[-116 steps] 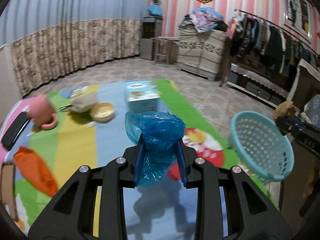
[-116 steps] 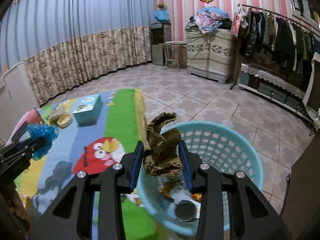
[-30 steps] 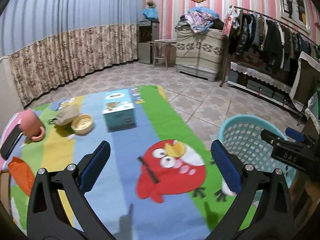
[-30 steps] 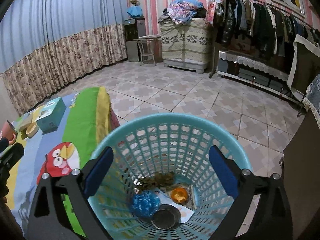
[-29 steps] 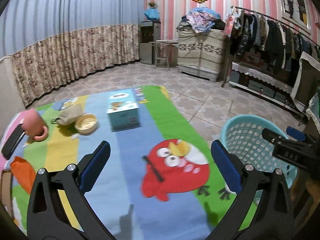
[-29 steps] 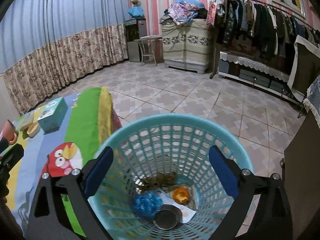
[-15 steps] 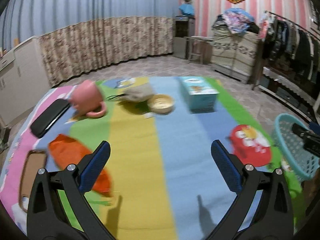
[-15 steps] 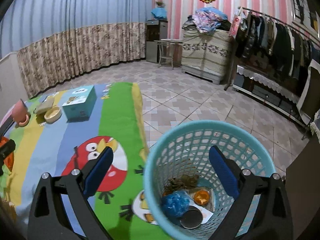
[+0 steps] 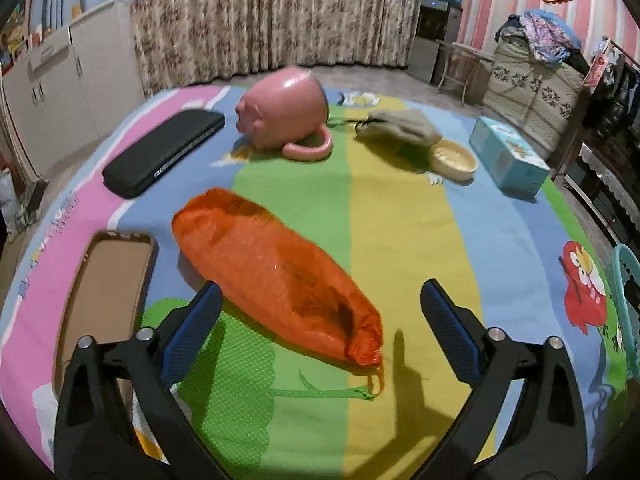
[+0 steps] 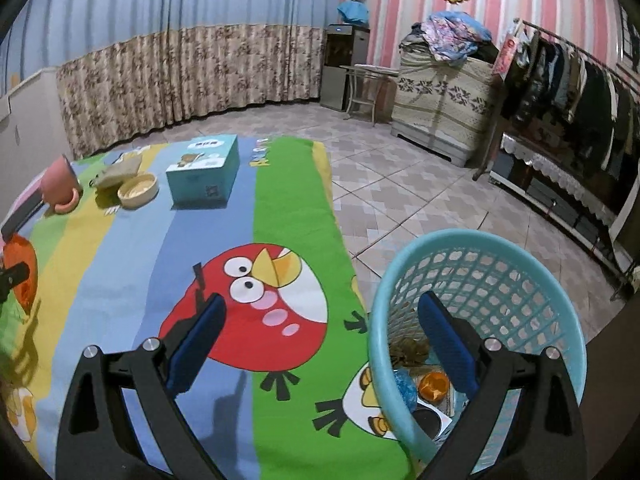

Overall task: Collect trash
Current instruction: 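Lower the left tool onto the orange mesh bag and grasp it, then grasp the small orange bowl with the right tool while the left tool holds the mesh bag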

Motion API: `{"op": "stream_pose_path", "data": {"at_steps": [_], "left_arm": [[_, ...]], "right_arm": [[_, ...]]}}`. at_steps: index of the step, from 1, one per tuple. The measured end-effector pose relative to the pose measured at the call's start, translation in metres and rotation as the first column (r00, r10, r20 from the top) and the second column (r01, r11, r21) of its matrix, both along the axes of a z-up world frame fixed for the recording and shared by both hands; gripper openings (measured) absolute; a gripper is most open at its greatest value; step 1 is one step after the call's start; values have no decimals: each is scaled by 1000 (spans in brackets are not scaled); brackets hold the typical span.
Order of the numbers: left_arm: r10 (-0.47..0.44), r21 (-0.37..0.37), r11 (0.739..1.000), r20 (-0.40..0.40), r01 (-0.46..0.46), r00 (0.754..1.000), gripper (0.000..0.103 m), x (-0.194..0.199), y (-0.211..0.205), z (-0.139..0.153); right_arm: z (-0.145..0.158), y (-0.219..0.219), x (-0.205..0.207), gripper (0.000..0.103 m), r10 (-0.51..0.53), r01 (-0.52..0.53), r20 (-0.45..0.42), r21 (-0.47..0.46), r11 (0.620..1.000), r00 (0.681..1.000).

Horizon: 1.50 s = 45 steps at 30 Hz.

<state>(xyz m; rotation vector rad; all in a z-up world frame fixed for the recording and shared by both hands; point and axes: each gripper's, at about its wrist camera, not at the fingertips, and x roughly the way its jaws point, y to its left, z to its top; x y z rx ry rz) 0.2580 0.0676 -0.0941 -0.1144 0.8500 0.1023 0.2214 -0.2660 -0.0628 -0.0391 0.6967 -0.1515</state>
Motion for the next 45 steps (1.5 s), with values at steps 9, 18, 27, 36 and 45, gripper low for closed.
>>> {"op": "stream_pose_path", "data": {"at_steps": [9,18,27,36,45], "left_arm": [[-34,34,999,-73,37,997,53,5,-7,-18],[-134,14,991,-68,135,989,28,-5,-39,-13],[-224,39,974,-14,224,975,18,-28,-53,2],[-142,65,988,79,137,987,16,-50,45,31],[-26,83,996,125,15,992,16,-68,148,33]], "right_arm": [[-2,5,2,94,20,-20,-15,-10,1000,1000],[-4,0,1,94,3,-3,-22,11,1000,1000],[-2,6,-2,94,14,-14,-12,62,998,1000],[14,67,4,94,85,-88,27,130,988,996],[17,175,22,94,219,-222,32,111,969,975]]}}
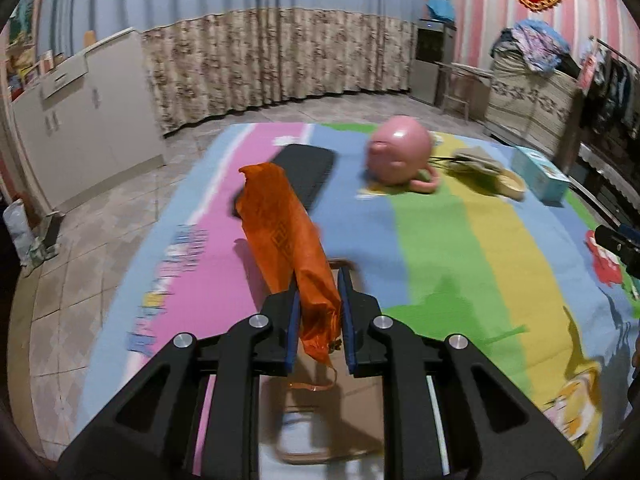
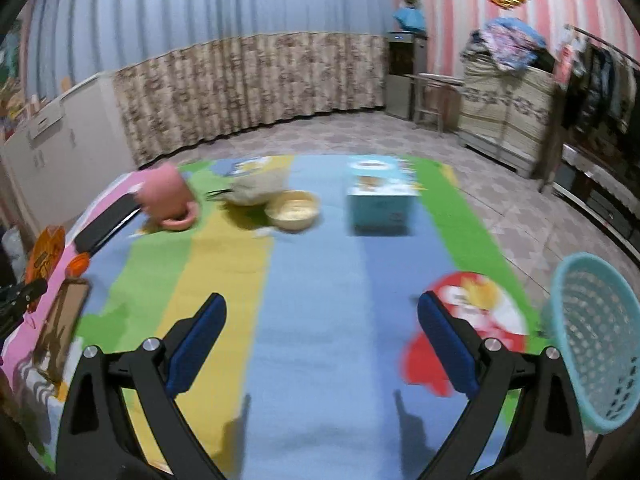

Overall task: Collect trash
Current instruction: 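Grasp the small orange bowl with the right tool while the left tool holds the mesh bag, then carry the orange mesh bag and orange bowl in both tools over the basket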

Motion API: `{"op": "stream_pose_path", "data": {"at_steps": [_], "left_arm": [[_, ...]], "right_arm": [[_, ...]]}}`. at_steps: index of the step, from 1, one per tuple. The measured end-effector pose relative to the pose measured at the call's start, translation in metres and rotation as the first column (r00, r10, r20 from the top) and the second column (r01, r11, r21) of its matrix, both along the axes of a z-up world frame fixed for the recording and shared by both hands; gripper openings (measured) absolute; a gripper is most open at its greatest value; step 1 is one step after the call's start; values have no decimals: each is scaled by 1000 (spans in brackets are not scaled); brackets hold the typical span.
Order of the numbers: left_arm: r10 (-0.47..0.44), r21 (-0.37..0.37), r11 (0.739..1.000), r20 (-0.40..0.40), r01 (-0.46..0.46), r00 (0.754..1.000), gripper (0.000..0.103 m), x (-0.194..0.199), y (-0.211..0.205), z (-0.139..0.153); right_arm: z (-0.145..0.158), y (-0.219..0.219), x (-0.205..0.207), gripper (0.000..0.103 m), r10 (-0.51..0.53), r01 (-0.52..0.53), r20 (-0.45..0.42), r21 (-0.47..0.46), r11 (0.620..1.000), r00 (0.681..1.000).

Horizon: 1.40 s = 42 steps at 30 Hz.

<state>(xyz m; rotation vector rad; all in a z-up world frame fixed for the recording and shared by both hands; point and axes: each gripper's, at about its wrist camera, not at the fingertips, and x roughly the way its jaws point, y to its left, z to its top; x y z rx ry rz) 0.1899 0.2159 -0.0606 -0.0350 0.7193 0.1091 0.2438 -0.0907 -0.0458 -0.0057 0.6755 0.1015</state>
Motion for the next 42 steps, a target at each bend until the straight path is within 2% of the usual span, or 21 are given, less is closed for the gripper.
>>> {"op": "stream_pose_path", "data": {"at_steps": [7,18,21,26,28,30,32,34,36,42], "left_arm": [[45,-17,999,13,-45,999,16,-5,55,-5],[98,-27,995,42,-97,994,16,-13,106,-4],[137,-51,990,41,-135,990,16,-14,126,-7],[152,-42,988,56,-150,987,16,-18,135,-8],[150,-44,988,61,-148,987,16,-18,135,-8],[150,-44,988,66,-147,986,16,-19,135,-7],[153,-48,988,70,-150,986,16,-20,136,-6],[157,-46,987,72,-154,985,16,-20,137,-5],[159,-40,987,72,-156,985,16,-20,137,-4],[152,-32,988,74,-150,986,16,-18,135,-3]], "right_arm": [[-10,91,14,94,117,-117,-34,-19,993,993],[-23,221,30,94,272,-275,-74,-22,961,959],[-30,249,34,94,297,-302,-91,-46,952,950],[-33,273,43,93,325,-333,-123,-43,942,937],[-34,281,47,86,341,-350,-142,-39,936,929],[-40,289,53,70,355,-368,-179,-40,929,918],[-48,294,57,61,364,-378,-208,-32,925,908],[-51,295,57,53,377,-388,-210,-12,922,902],[-50,296,55,40,391,-401,-200,-7,916,898],[-39,285,43,40,396,-405,-153,-31,914,906]]}}
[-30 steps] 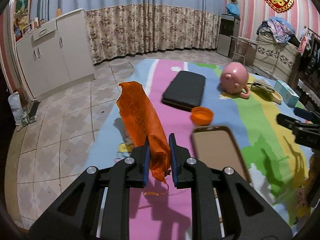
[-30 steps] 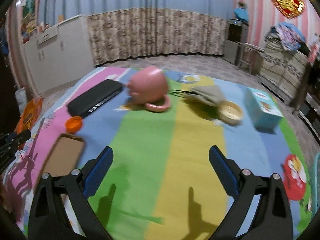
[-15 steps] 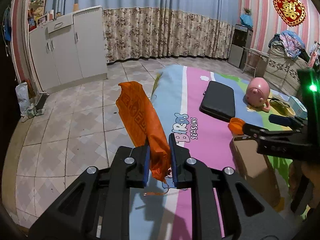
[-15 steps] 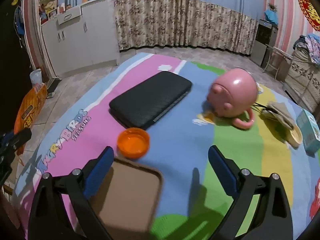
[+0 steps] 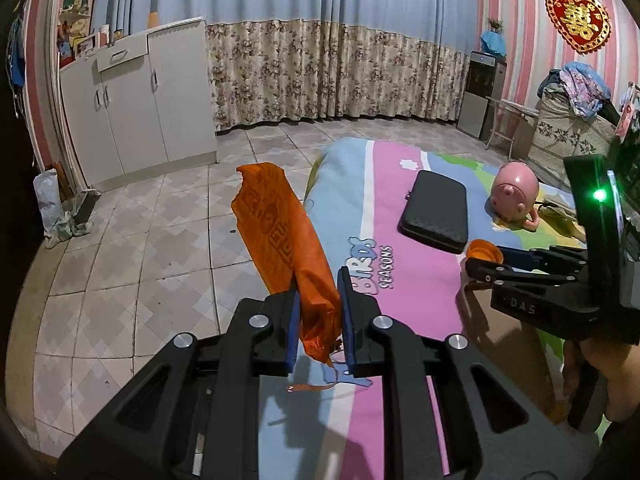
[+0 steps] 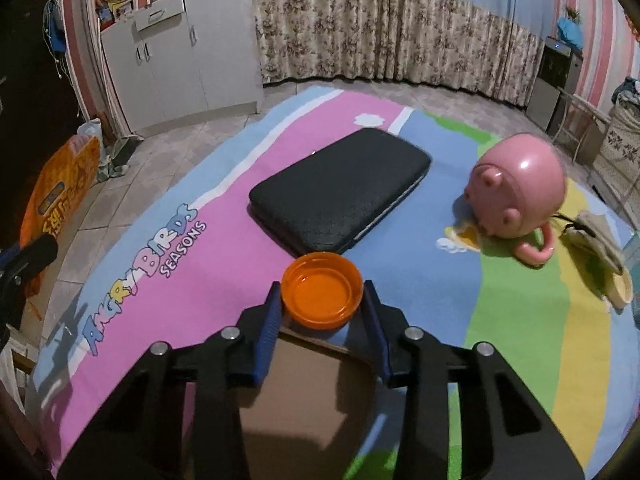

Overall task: Collect trash
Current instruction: 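Carry the orange mesh bag and orange bowl in both tools over the basket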

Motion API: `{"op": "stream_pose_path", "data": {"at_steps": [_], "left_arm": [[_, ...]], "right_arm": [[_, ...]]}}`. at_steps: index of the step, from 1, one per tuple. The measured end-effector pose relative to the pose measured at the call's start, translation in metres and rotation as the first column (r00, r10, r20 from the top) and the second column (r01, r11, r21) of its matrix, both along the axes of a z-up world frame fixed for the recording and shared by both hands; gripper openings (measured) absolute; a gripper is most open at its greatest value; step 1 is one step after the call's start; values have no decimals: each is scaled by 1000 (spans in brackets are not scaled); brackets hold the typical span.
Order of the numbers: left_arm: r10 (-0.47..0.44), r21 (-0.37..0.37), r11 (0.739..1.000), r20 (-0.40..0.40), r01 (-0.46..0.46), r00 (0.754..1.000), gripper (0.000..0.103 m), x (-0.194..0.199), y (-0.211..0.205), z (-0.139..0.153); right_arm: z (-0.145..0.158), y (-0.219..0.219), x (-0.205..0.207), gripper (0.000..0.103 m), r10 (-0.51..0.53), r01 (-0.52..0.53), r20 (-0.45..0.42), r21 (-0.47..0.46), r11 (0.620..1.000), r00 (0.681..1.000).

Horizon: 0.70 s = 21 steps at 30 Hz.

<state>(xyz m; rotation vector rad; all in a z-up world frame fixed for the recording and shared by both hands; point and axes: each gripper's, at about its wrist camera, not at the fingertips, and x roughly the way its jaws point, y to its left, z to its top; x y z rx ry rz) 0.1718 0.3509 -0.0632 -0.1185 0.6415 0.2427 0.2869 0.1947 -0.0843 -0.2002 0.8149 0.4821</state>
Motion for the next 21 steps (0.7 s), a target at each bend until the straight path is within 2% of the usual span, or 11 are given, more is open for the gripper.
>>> {"op": "stream_pose_path", "data": {"at_steps": [4,9,16,21], "left_arm": [[-22,17,1000,0,22,1000,16,2,-15,7],[-80,43,996,14,79,997,16,8,-48,21],[-192,43,981,30,191,981,16,17,-119,34],[-280,24,960,26,280,960,16,26,-176,34]], "right_arm": [[9,-20,-9,40,-10,10,35,2,1000,999],[22,-72,-21,40,-58,55,73,36,998,996],[40,-172,-34,40,-168,162,112,68,985,979],[55,-271,-49,40,-298,288,117,95,953,947]]}}
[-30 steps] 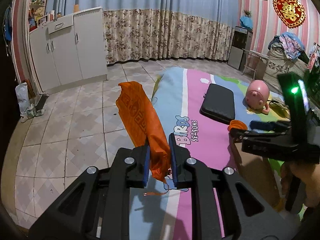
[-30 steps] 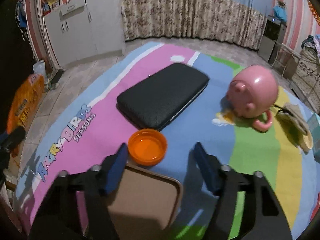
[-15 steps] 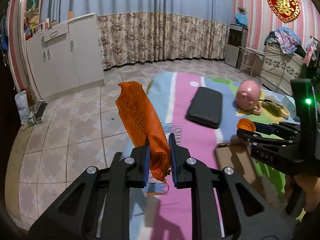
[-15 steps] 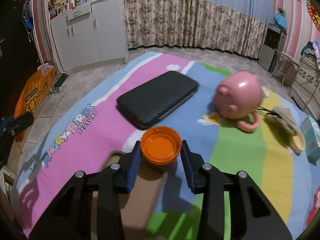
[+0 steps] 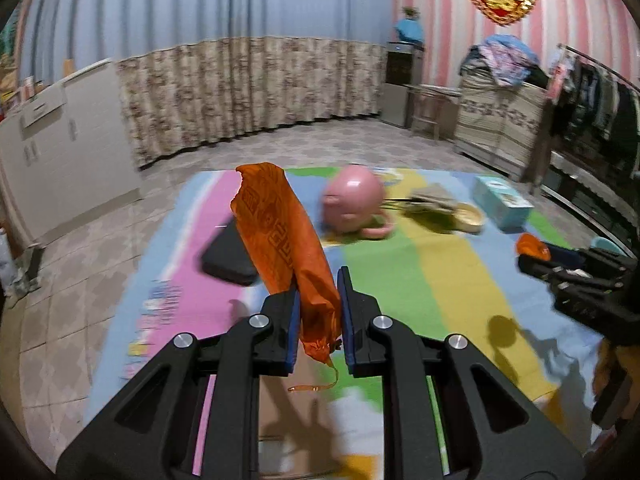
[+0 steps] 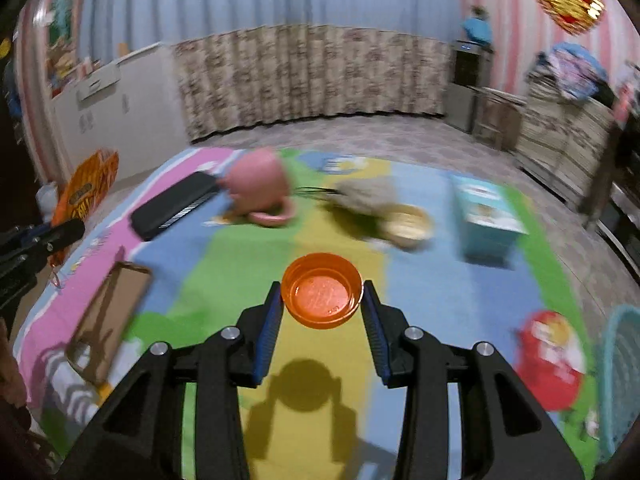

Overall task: Collect trash
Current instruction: 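Carry the orange mesh bag and orange bowl in both tools over the basket, then open both tools to drop the mesh bag and bowl into the basket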

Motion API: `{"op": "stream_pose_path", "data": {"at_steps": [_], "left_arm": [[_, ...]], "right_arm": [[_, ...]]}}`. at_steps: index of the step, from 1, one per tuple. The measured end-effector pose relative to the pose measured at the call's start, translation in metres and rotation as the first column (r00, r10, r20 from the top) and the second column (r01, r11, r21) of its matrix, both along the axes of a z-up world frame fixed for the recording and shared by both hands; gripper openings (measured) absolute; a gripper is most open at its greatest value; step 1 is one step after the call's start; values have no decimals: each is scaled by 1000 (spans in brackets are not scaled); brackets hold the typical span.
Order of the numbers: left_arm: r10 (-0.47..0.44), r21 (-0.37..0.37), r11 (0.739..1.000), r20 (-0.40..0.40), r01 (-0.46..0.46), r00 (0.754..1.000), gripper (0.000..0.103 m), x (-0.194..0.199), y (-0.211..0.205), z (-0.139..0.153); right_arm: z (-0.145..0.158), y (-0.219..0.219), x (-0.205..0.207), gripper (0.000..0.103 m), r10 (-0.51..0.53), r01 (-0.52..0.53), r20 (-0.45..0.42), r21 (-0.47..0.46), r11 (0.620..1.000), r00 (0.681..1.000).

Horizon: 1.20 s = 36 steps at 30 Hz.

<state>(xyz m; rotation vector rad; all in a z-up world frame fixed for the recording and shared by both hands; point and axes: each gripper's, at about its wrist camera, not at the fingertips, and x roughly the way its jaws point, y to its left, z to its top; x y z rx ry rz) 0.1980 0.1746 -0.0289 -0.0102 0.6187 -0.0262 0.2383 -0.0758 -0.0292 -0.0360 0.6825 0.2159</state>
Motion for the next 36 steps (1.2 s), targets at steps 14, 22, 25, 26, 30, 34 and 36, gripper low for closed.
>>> {"op": "stream_pose_path", "data": {"at_steps": [14,22,25,26,30,34,36], "left_arm": [[-259,14,966,4,259,966,16,26,-206,4],[-399,-2,917,14,399,917,16,32,-315,3],[-449,-1,894,17,449,894,16,33,-352,2],[-466,-7,885,17,466,884,16,33,-364,1],[-518,-14,855,17,518,855,16,31,-402,-4],[-564,-10,825,8,565,825,16,27,-438,-13],[-584,-9,811,0,584,811,16,27,-455,-16]], "right_arm": [[14,-253,-47,40,-419,418,33,32,908,907],[17,-318,-59,40,-511,513,66,-17,858,857],[10,-344,-60,40,-544,545,44,-31,838,838],[7,-348,-61,40,-550,551,37,-28,834,834],[-1,-375,-70,40,-584,584,8,9,812,812],[-6,-400,-74,40,-618,618,-7,52,785,786],[-10,-413,-75,40,-632,631,-16,69,772,775]]}}
